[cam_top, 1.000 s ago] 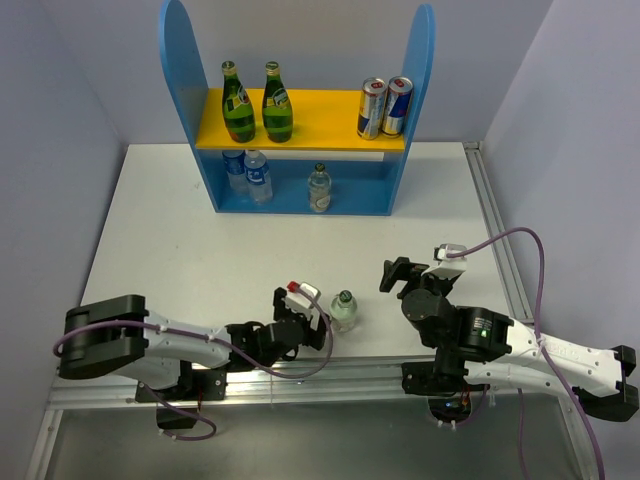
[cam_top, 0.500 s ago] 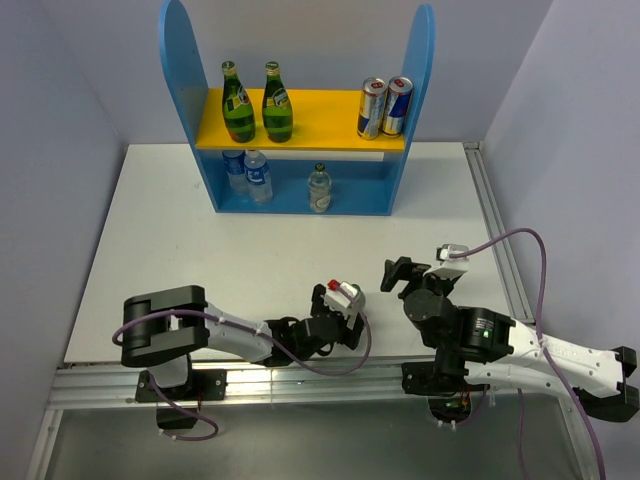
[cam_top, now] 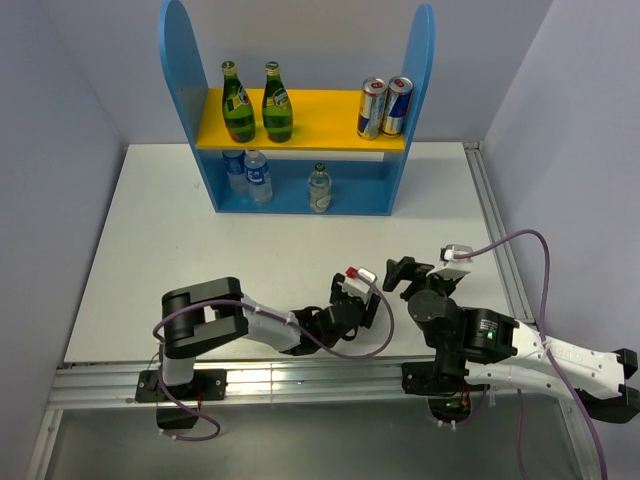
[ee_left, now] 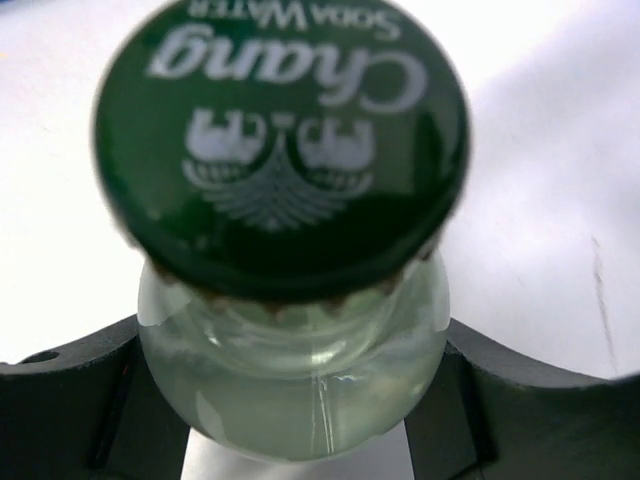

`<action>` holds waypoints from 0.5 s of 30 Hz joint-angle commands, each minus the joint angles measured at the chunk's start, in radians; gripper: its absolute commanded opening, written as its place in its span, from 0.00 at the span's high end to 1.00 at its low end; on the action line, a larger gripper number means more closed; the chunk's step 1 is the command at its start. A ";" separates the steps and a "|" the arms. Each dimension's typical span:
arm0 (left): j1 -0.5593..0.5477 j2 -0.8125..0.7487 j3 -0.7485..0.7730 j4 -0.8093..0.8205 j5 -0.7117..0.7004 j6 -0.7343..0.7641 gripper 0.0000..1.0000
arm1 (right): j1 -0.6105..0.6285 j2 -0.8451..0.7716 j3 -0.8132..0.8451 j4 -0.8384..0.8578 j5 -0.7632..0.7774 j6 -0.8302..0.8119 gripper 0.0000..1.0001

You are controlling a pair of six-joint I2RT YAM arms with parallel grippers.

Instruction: Place and organize the beverage onto the shelf

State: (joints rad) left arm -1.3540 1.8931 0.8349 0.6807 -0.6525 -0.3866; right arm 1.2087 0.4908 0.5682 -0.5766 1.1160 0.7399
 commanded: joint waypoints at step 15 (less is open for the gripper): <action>0.337 0.075 0.338 -0.069 0.039 0.107 1.00 | 0.003 -0.043 0.006 0.020 0.010 0.003 0.01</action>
State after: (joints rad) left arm -1.0424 1.9972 1.0634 0.5282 -0.6231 -0.3248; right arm 1.2083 0.4629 0.5682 -0.5785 1.1164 0.7387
